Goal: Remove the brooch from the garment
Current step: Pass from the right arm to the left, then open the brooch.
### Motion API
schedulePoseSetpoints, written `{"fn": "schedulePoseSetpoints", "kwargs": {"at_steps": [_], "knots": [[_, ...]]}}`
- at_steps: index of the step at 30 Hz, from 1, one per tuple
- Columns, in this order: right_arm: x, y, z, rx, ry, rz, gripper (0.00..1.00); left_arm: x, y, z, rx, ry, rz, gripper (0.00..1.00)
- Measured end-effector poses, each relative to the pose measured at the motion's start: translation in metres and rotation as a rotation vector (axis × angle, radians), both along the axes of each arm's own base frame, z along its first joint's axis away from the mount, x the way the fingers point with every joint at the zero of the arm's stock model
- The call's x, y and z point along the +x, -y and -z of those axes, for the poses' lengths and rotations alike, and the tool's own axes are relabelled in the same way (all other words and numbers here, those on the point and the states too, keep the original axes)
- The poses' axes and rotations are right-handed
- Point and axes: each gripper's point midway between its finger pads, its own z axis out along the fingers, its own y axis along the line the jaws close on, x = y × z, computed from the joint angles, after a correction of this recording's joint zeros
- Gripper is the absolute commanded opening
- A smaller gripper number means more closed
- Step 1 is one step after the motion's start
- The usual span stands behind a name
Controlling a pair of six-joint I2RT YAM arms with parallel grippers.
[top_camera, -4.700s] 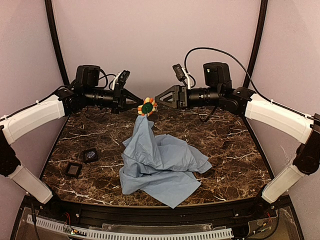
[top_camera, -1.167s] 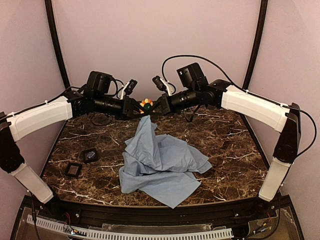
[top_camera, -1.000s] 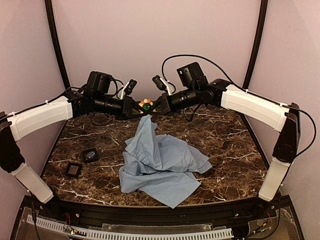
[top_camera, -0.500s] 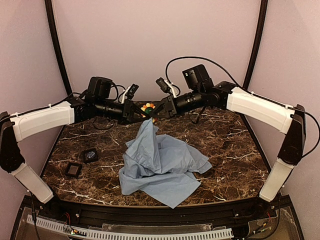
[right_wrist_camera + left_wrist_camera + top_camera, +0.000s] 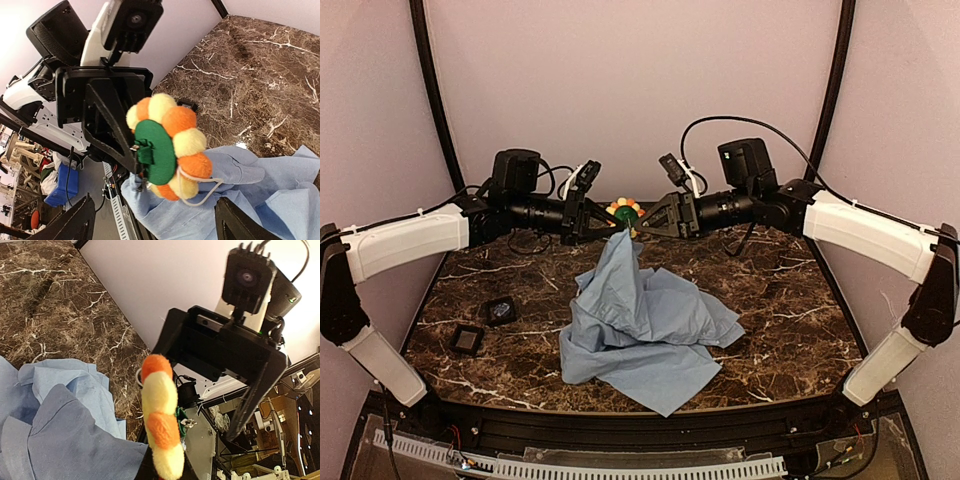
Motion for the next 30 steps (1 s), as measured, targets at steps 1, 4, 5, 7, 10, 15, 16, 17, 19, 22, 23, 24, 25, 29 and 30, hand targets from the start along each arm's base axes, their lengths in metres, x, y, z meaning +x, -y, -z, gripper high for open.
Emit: {"fn": "schedulePoseSetpoints", "kwargs": {"at_steps": [1,4,5,7,10,15,16,17,19,22,23,24,25,29,30], "knots": [[0.0,0.0,0.003,-0.001,-0.005,0.001,0.82,-0.001,0.0,-0.001,-0.006,0.0,0.005,0.01],[0.003,-0.003,0.009,-0.003,-0.016,0.005,0.77,-0.003,0.0,0.0,-0.001,-0.007,0.014,0.01],[0.004,-0.004,0.009,-0.001,-0.014,0.007,0.74,-0.003,-0.001,0.002,0.009,-0.013,0.012,0.01],[0.006,-0.005,0.009,0.002,-0.009,0.007,0.69,-0.002,-0.002,0.007,0.032,-0.021,0.003,0.01],[0.009,-0.008,0.008,0.008,-0.01,0.008,0.62,0.0,-0.004,0.013,0.066,-0.025,-0.015,0.01],[0.013,-0.016,0.011,0.011,-0.009,0.0,0.6,0.002,-0.007,0.019,0.099,-0.032,-0.038,0.01],[0.012,-0.018,0.012,0.01,-0.011,-0.004,0.59,0.002,-0.007,0.019,0.1,-0.03,-0.039,0.01],[0.012,-0.019,0.013,0.009,-0.014,-0.007,0.57,0.002,-0.007,0.019,0.103,-0.03,-0.04,0.01],[0.01,-0.023,0.016,0.007,-0.02,-0.012,0.52,0.002,-0.007,0.02,0.104,-0.028,-0.04,0.01],[0.011,-0.026,0.018,0.003,-0.027,-0.012,0.49,0.002,-0.007,0.02,0.105,-0.025,-0.038,0.01],[0.012,-0.026,0.019,0.003,-0.03,-0.011,0.47,0.002,-0.007,0.02,0.105,-0.024,-0.038,0.01],[0.012,-0.027,0.019,0.002,-0.032,-0.011,0.45,0.002,-0.008,0.02,0.105,-0.024,-0.038,0.01],[0.013,-0.028,0.02,0.001,-0.035,-0.01,0.43,0.002,-0.008,0.02,0.106,-0.024,-0.038,0.01],[0.015,-0.03,0.025,-0.008,-0.048,-0.004,0.39,0.002,-0.008,0.022,0.113,-0.026,-0.036,0.01],[0.015,-0.031,0.025,-0.01,-0.049,-0.004,0.38,0.001,-0.008,0.022,0.114,-0.028,-0.036,0.01]]}}
